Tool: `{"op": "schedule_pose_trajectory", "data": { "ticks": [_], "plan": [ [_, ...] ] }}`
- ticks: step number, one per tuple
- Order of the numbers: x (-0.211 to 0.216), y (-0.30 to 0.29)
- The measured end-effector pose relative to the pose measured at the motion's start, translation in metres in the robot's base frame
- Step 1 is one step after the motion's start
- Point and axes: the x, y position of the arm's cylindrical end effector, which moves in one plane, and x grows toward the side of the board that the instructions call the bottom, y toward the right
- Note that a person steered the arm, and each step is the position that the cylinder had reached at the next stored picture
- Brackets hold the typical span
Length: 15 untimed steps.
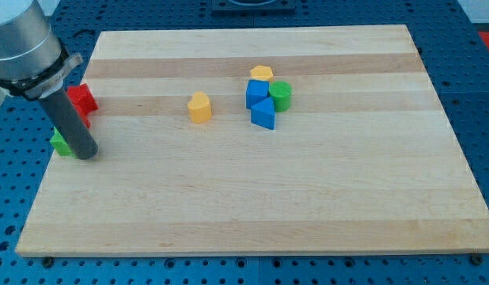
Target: Slide the green circle towards the center left of the board
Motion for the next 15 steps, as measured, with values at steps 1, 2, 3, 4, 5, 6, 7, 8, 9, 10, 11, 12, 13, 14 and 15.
{"op": "schedule_pose_trajectory", "data": {
  "ticks": [1, 2, 3, 4, 5, 6, 7, 8, 9, 10, 11, 12, 13, 14, 15],
  "plan": [
    [-0.006, 0.0],
    [-0.004, 0.018],
    [-0.003, 0.089],
    [0.002, 0.19],
    [0.0, 0.281],
    [-0.031, 0.333],
    [-0.062, 0.338],
    [-0.086, 0.314],
    [-0.11, 0.266],
    [-0.135, 0.228],
    [-0.151, 0.204],
    [-0.162, 0.165],
    [-0.166, 0.109],
    [-0.166, 0.077],
    [-0.166, 0.095]
  ]
}}
